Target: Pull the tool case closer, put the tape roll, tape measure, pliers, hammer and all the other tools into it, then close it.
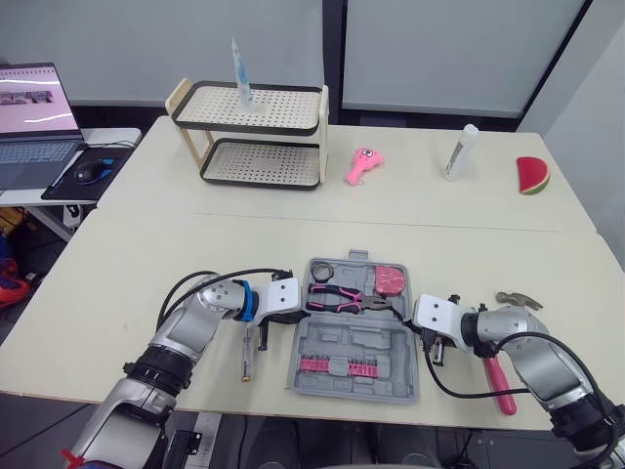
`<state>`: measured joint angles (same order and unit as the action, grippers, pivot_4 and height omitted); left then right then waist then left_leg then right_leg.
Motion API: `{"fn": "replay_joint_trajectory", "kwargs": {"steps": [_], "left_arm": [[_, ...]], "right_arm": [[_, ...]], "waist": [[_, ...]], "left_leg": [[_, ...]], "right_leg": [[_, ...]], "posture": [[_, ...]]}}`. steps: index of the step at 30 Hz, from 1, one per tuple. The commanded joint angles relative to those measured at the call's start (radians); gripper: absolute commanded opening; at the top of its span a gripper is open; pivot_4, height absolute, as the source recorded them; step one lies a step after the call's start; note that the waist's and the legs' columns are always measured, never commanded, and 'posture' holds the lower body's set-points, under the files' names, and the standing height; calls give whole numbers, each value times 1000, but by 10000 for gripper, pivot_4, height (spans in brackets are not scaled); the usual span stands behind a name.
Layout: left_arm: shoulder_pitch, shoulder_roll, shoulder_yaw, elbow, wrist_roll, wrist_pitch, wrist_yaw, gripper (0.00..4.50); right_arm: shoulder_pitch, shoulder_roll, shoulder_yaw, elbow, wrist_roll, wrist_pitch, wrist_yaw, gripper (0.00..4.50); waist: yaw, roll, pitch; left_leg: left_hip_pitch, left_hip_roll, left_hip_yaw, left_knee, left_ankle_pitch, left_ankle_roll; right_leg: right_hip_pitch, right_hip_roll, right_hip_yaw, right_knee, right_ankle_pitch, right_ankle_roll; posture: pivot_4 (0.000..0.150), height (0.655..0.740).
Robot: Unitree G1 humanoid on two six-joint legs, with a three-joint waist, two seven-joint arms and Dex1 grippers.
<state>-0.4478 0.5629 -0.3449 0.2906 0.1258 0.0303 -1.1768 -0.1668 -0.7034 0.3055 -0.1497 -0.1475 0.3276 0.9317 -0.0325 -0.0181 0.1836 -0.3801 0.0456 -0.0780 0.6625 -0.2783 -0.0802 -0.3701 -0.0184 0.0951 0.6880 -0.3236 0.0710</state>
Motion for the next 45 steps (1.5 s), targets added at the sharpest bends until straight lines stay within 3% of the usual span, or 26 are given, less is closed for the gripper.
{"fn": "replay_joint_trajectory", "kwargs": {"steps": [1, 11, 17, 23, 28, 31, 34, 39, 45], "left_arm": [[-2, -18, -29, 16, 20, -4, 23, 338], [32, 31, -4, -31, -20, 7, -17, 338], [55, 104, 51, -104, -92, 45, -59, 338], [128, 218, 239, -179, -259, 79, -89, 338], [257, 311, 482, -195, -402, 180, -52, 338], [371, 336, 622, -146, -439, 184, -17, 338], [458, 336, 700, -147, -465, 210, 10, 5949], [634, 301, 833, -188, -516, 269, 72, 21997], [746, 242, 900, -245, -555, 317, 149, 41111]], "right_arm": [[-18, 19, 16, -28, 9, -21, 3, 0], [-1, -18, -42, -58, 50, 42, 25, 0], [74, -100, -123, -136, 82, -27, 28, 0], [200, -148, -335, -309, 181, 55, 18, 0], [364, -174, -663, -382, 335, 84, 85, 0], [505, -162, -826, -342, 353, 26, 124, 0], [586, -148, -911, -311, 378, 1, 147, 0], [731, -118, -1052, -228, 409, -73, 210, 9832], [819, -121, -1091, -147, 410, -143, 245, 21780]], "waist": [[0, 0, 0], [0, 0, 0], [-1, 0, 0], [-2, 0, 0], [-1, 0, 0], [0, 0, 0], [-1, -1, 0], [-1, -1, 0], [-2, -2, -1]], "left_leg": [[0, 0, 0, 0, 0, 0], [0, 0, 0, 0, 0, 0], [-2, 0, 0, 0, 0, 0], [-2, 1, 0, 0, 0, 0], [-2, 1, 0, 0, 0, 0], [-2, 1, 0, 0, 0, 0], [-1, 1, 0, 0, 0, 0], [-1, 2, 1, -1, 0, 0], [0, 2, 3, -1, -1, 0]], "right_leg": [[0, 0, 0, 0, 0, 0], [0, 0, 0, 0, 0, 0], [-2, 0, 0, 0, 0, 0], [-3, 0, 0, 2, 0, 0], [-2, 0, 0, 2, 0, 0], [-2, 0, -1, 2, -1, 0], [-1, 0, 0, 1, -1, -1], [-1, 0, 1, 1, -1, -1], [1, -1, 2, -1, -1, 0]], "posture": [[1500, 7350], [1500, 7350], [1500, 7350], [1500, 7350], [1500, 7350], [1500, 7350], [1500, 7350], [1500, 7350], [1500, 7350]]}}
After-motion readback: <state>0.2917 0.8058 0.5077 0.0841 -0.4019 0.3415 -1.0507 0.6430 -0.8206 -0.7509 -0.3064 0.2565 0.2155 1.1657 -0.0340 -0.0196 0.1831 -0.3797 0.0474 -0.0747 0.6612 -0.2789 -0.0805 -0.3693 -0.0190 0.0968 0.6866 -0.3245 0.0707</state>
